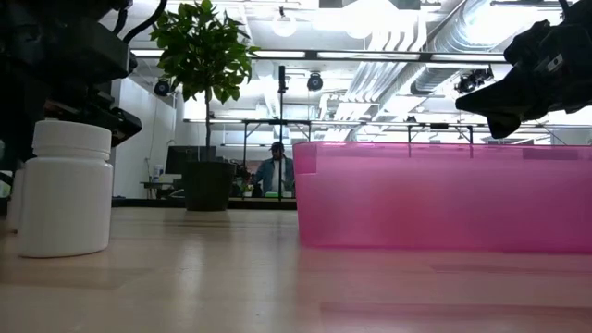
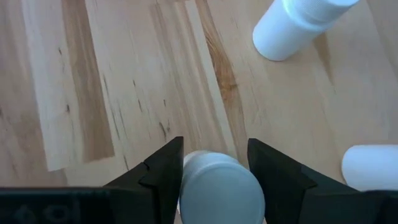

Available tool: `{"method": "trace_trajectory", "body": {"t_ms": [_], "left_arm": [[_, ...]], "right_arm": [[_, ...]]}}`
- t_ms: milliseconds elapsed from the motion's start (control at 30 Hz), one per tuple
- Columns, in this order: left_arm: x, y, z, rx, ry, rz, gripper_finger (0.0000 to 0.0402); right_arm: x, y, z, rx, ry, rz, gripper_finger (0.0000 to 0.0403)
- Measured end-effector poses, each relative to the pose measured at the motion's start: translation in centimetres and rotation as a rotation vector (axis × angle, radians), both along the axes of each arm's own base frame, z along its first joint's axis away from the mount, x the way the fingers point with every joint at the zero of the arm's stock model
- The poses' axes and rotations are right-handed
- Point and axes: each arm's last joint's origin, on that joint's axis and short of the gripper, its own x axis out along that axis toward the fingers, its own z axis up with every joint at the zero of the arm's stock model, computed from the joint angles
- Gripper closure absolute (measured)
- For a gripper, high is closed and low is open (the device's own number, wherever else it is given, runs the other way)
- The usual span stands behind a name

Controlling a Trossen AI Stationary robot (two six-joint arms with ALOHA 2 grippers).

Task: Pick and place pill bottles into a basket
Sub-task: Put the white pill bottle into the pink bin

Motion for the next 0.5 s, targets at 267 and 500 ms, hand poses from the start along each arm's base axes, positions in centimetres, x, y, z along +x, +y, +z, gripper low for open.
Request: {"method": "trace_trajectory", "body": {"t_ms": [267, 500], "left_arm": [[-0.82, 0.22, -0.49, 0.002, 0.111, 0.025, 0.0124], [-0.85, 0.23, -0.5, 0.003, 0.114, 0.025, 0.0079]], "right_arm": [[0.0, 0.0, 0.0, -0.004, 0.0, 0.0, 0.0401], [0.0, 0.0, 0.0, -0.006, 0.001, 0.001, 0.0401]]}}
